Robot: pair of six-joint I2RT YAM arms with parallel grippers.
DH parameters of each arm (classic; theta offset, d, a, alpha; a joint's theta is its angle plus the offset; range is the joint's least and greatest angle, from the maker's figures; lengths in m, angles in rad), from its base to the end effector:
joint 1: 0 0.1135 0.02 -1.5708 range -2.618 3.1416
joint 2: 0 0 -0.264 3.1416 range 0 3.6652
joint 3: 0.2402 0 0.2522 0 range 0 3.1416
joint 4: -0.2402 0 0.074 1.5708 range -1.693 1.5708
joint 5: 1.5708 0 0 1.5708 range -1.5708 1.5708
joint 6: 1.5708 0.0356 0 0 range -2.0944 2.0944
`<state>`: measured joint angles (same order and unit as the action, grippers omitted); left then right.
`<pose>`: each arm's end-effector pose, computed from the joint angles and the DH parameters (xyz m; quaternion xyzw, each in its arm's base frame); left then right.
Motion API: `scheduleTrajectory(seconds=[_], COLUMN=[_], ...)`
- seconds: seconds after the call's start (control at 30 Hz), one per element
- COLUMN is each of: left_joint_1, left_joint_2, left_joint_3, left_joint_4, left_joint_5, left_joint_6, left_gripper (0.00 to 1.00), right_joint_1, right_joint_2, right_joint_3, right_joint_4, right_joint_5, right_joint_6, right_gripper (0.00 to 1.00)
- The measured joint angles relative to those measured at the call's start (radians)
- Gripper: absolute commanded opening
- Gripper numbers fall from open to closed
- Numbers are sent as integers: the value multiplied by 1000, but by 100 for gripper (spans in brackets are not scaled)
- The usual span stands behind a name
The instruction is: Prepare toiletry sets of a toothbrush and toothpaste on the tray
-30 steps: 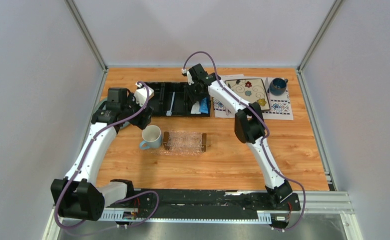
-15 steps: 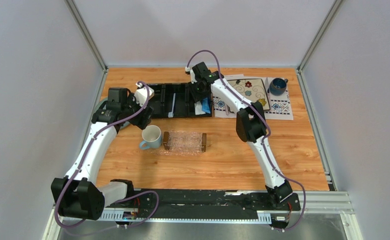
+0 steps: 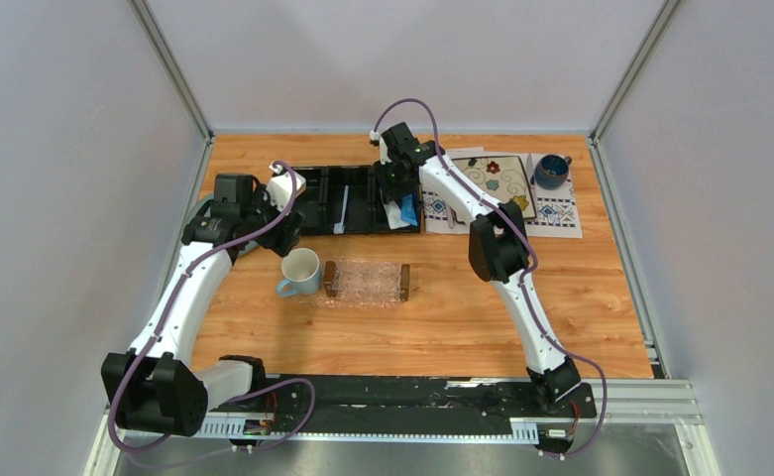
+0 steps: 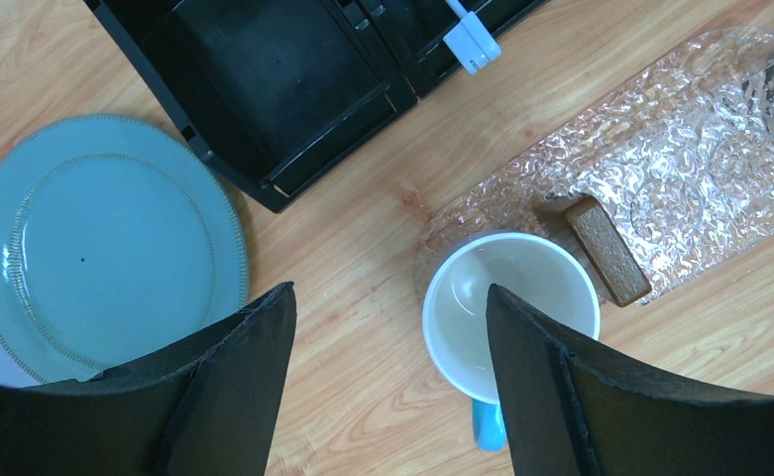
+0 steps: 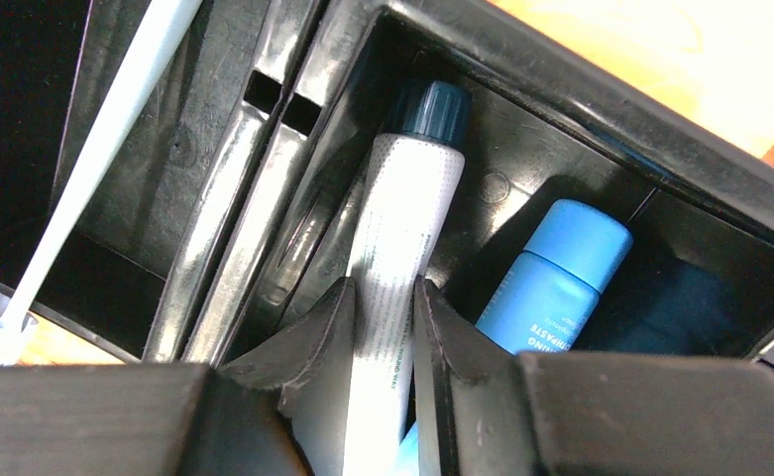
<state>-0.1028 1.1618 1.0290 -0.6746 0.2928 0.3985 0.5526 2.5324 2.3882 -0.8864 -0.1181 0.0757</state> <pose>0.2382 -0.0349 0.3047 0.2804 0.8759 -0.0796 0.3844 0.4607 0.2890 0.1950 -0.2425 0.9311 0.1364 0.2358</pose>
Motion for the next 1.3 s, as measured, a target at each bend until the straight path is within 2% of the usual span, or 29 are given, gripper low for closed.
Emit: scheduleTrajectory(seconds=[0.5,0.83,1.3], left_joint_1=[0,0,0], left_joint_2=[2,12,16], left_joint_3=[0,7,23], left_joint_4=[-1,-2,9], left_joint_5=[-3,-6,54], left_joint_6=[0,0,-3], left_gripper=[78,78,77], right_joint_1=[0,-6,-18], right_joint_2=[-19,-98,-213], right_joint_3=[1,1,-57], right_joint_4=[-23,-23,-22], right_joint_5=[24,29,-77], right_joint_6=[87,146,192], right_gripper=[0,0,0])
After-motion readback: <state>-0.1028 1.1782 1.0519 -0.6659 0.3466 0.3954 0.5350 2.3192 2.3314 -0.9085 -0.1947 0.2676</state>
